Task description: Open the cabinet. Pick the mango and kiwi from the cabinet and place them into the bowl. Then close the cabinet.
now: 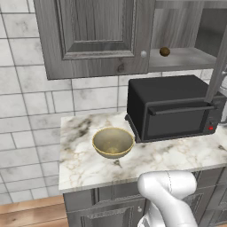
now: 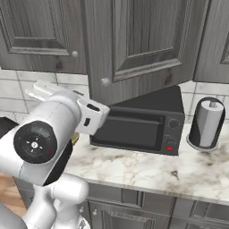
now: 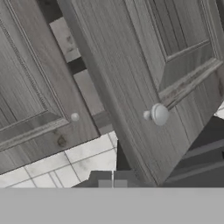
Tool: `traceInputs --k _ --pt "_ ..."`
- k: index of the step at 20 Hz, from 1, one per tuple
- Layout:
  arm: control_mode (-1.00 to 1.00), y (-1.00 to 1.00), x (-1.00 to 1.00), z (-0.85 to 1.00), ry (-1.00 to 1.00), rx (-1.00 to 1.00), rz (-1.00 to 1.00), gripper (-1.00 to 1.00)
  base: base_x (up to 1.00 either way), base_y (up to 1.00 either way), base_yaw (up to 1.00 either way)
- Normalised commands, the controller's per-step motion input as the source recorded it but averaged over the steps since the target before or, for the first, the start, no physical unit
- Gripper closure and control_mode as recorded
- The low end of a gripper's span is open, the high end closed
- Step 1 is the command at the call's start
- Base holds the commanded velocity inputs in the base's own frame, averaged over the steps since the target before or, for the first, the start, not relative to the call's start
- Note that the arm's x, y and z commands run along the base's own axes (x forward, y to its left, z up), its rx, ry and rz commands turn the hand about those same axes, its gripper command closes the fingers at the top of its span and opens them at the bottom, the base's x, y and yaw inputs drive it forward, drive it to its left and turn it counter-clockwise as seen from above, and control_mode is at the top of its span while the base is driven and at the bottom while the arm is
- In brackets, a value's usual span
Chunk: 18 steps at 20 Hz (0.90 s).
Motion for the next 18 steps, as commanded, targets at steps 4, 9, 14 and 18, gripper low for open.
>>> traceInputs --k 4,9,14,18 --pt "-1.00 0.57 -0.11 0.00 -0.01 -0.05 -0.01 1.00 0.00 0.00 0.00" --pt "-1.00 0.39 0.00 0.00 0.00 -0.03 -0.08 1.00 0.00 0.00 0.00" --pt "-1.00 0.32 0.00 0.00 0.00 -0.02 -0.12 1.00 0.00 0.00 0.00" --pt "-1.00 0.28 0.00 0.00 0.01 -0.01 -0.15 1.00 0.00 0.00 0.00"
